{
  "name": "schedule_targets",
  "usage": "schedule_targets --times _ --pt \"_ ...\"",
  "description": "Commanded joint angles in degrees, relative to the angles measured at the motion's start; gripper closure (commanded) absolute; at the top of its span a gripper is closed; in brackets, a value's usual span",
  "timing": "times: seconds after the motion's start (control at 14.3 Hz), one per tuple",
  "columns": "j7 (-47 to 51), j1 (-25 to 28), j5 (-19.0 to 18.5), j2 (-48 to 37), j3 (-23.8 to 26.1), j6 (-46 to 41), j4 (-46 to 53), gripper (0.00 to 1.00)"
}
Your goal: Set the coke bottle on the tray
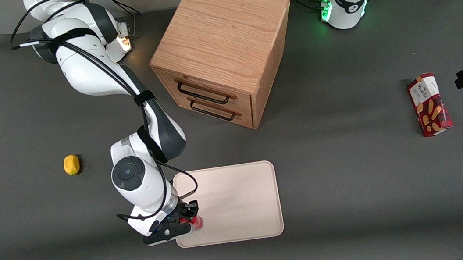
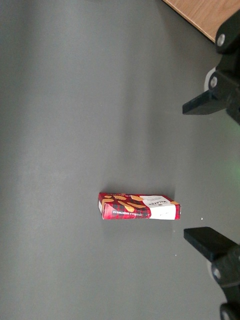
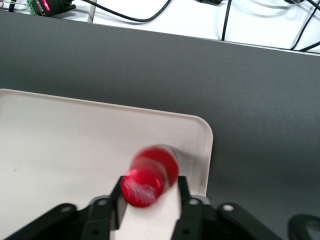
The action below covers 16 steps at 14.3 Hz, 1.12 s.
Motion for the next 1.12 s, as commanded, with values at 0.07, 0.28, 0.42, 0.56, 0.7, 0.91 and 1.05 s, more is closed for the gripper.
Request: schedule_targets --times 0.07,0.28,0.42,0.56,0.7,0.91,1.05 --pt "0.64 -0.03 0.32 -4.04 0.11 -0.21 -2.36 0.00" --pt "0.74 -0.03 0.32 -10.80 0.20 -11.17 -3.68 0.00" --pt "0.74 -0.81 0.41 -16.24 0.20 -19.42 -4.47 0.00" --pt "1.26 -2.04 0.41 -24.66 0.28 -24.20 -9.80 0.00" --pt "1.62 -4.76 0.41 -33.89 1.07 -24.82 -18.75 0.00" --pt "0.65 -12.13 0.32 -47.87 4.84 -25.36 -33.17 0.00" --pt "-1.80 -16.53 0.06 -54.39 6.08 -25.36 -39.51 0.00"
